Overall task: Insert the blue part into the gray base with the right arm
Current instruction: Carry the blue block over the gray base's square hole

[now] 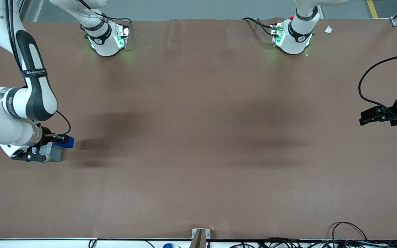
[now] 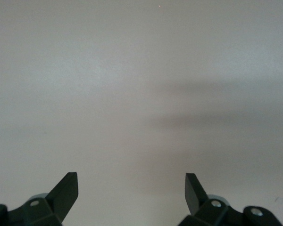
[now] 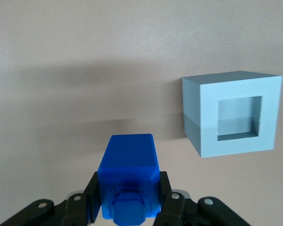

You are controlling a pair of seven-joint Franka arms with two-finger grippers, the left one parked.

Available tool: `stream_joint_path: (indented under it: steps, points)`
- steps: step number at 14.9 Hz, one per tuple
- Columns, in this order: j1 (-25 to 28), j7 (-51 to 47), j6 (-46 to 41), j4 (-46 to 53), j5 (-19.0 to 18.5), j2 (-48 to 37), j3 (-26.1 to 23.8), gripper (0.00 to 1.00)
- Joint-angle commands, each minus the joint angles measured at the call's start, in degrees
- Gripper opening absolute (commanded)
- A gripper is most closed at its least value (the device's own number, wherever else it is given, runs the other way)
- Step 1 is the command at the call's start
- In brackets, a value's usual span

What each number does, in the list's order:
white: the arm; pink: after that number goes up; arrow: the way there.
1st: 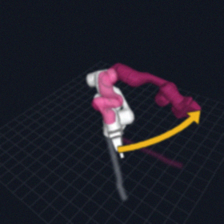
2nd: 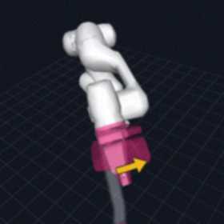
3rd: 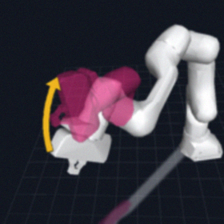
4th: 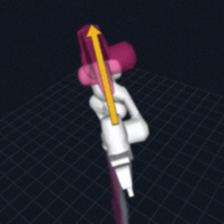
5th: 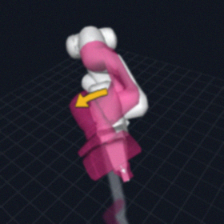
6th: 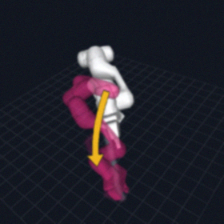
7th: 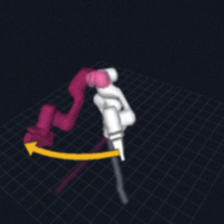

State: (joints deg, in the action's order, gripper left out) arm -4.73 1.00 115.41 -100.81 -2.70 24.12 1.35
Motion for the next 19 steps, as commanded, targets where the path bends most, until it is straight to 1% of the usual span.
stream_joint_path:
  steps: [1, 6, 12, 15, 19]
  points:
    - [-1.6, 0.0, -3.3, 2.4, -0.5, -0.6, -1.0, 0.03]
    - [-3.0, 1.5, -3.3, 3.8, -0.5, -0.5, -1.0, 0.01]
    - [-3.8, 2.2, -3.3, 6.1, -0.9, 1.2, -1.0, 0.01]
    - [-5.7, 2.3, -3.3, 6.2, -0.5, 1.6, -1.0, 0.01]
    - [-6.8, 6.0, -3.3, 6.7, -0.5, 1.8, -1.0, 0.01]
